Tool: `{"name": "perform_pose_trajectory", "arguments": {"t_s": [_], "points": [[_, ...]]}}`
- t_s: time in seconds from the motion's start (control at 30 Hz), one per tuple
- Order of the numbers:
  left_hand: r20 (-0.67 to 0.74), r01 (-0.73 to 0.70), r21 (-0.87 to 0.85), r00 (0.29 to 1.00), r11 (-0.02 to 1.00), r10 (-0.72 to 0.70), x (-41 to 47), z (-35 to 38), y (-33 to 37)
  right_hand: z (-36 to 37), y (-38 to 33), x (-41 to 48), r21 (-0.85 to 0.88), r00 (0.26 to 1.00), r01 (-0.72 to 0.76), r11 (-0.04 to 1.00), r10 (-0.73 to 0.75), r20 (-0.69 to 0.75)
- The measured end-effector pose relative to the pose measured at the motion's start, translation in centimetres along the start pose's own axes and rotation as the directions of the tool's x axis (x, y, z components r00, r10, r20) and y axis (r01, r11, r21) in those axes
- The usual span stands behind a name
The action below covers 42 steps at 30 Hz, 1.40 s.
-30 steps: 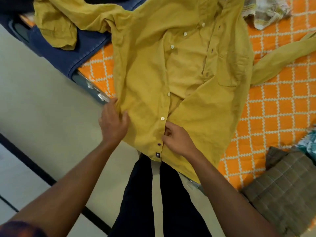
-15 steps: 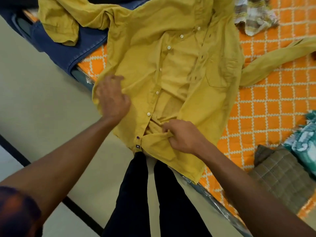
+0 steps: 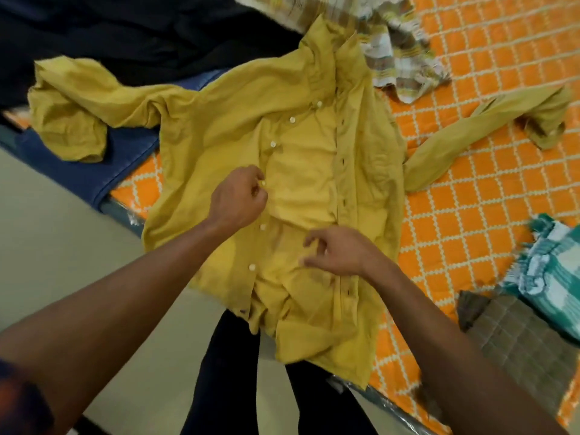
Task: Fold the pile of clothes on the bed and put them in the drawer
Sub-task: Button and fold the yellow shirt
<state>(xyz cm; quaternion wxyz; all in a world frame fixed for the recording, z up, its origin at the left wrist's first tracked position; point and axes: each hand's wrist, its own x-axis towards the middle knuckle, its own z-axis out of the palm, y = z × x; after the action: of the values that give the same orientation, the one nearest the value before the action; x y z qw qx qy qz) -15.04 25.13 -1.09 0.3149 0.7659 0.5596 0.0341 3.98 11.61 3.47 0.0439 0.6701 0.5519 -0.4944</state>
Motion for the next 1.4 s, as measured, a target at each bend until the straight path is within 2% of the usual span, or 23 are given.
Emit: {"name": "perform_pose_trajectory", "arguments": {"t_s": [0.07,0.13,0.2,0.27,0.33,0.37,0.43,0.5,0.57,0.63,0.73,0.8,0.87,0.97,1.0,1.07,1.13,1.17,1.2,1.23,1.33,1.4], "points": [[-0.017,-0.065,0.006,0.998,0.998,0.065,4.1,-0.6,0.8,-2.8,-0.6,4.9,0.108,0.959,-0.045,0.993,0.073,-0.274],[-0.023,-0.159,0.029,0.987,0.987,0.160,8.4,-0.9,2.3,-5.5,-0.5,9.5,0.226,0.824,-0.041,0.973,0.161,-0.544],[-0.057,-0.248,0.123,0.965,0.961,0.256,12.2,-1.1,3.7,-8.2,-0.1,13.1,0.234,0.693,-0.025,0.972,0.186,-0.697],[-0.079,-0.300,0.199,0.944,0.933,0.320,16.0,-1.1,5.2,-11.4,1.0,16.2,0.214,0.574,-0.075,0.974,0.218,-0.789],[-0.043,-0.296,0.205,0.950,0.933,0.311,19.6,-1.2,6.9,-14.8,2.1,18.8,0.226,0.476,-0.139,0.964,0.265,-0.838],[-0.024,-0.259,0.196,0.963,0.946,0.269,21.2,-1.2,7.8,-16.2,2.6,19.7,0.232,0.461,-0.186,0.955,0.293,-0.838],[0.002,-0.156,0.187,0.987,0.970,0.158,23.9,-1.5,8.9,-18.2,3.6,21.1,0.202,0.494,-0.302,0.932,0.335,-0.802],[0.003,-0.118,0.178,0.993,0.977,0.120,26.0,-1.6,9.2,-19.1,4.4,22.2,0.119,0.545,-0.380,0.917,0.326,-0.772],[-0.040,-0.194,0.142,0.979,0.971,0.202,27.1,-2.0,8.4,-19.4,5.1,22.9,0.093,0.548,-0.319,0.943,0.264,-0.794],[-0.104,-0.244,0.027,0.964,0.969,0.245,28.3,-3.0,7.7,-20.4,5.5,23.2,0.160,0.439,-0.219,0.962,0.244,-0.865],[-0.235,-0.223,-0.193,0.956,0.955,0.176,30.2,-4.4,7.8,-22.5,5.4,23.1,0.302,0.288,-0.042,0.953,0.301,-0.909],[-0.280,-0.255,-0.204,0.940,0.945,0.194,32.4,-5.2,9.2,-25.2,5.2,23.2,0.352,0.251,-0.003,0.936,0.342,-0.906],[-0.319,-0.274,-0.240,0.928,0.931,0.191,34.6,-6.0,10.6,-28.2,4.6,23.8,0.384,0.239,-0.012,0.923,0.376,-0.895],[-0.288,-0.201,-0.369,0.953,0.907,0.094,37.6,-5.8,11.6,-31.4,4.1,25.6,0.451,0.284,-0.086,0.888,0.456,-0.843],[-0.267,-0.175,-0.338,0.960,0.925,0.084,38.4,-5.5,11.4,-31.7,4.0,26.3,0.485,0.322,-0.089,0.870,0.486,-0.812],[-0.206,-0.178,-0.265,0.971,0.948,0.124,39.2,-4.8,10.6,-31.4,4.3,27.7,0.580,0.458,0.003,0.815,0.515,-0.725],[-0.181,-0.237,-0.181,0.962,0.954,0.205,39.3,-4.0,9.7,-29.3,4.6,28.3,0.593,0.601,0.108,0.798,0.423,-0.679],[-0.170,-0.262,-0.143,0.957,0.954,0.237,39.1,-3.6,9.3,-28.0,4.8,28.1,0.549,0.628,0.162,0.820,0.344,-0.699],[-0.157,-0.282,-0.110,0.952,0.953,0.264,38.5,-3.3,9.2,-26.6,5.0,27.7,0.488,0.607,0.205,0.849,0.281,-0.744],[-0.145,-0.313,-0.090,0.943,0.945,0.299,37.7,-3.1,9.0,-25.3,4.9,26.6,0.409,0.547,0.224,0.885,0.233,-0.804],[-0.223,-0.444,-0.004,0.874,0.896,0.432,33.8,-2.5,7.8,-19.9,4.7,22.5,0.209,0.262,0.246,0.946,0.143,-0.954],[-0.294,-0.461,0.064,0.839,0.885,0.458,29.3,-1.7,6.9,-15.4,4.9,18.6,0.188,0.124,0.207,0.960,0.164,-0.979]]}}
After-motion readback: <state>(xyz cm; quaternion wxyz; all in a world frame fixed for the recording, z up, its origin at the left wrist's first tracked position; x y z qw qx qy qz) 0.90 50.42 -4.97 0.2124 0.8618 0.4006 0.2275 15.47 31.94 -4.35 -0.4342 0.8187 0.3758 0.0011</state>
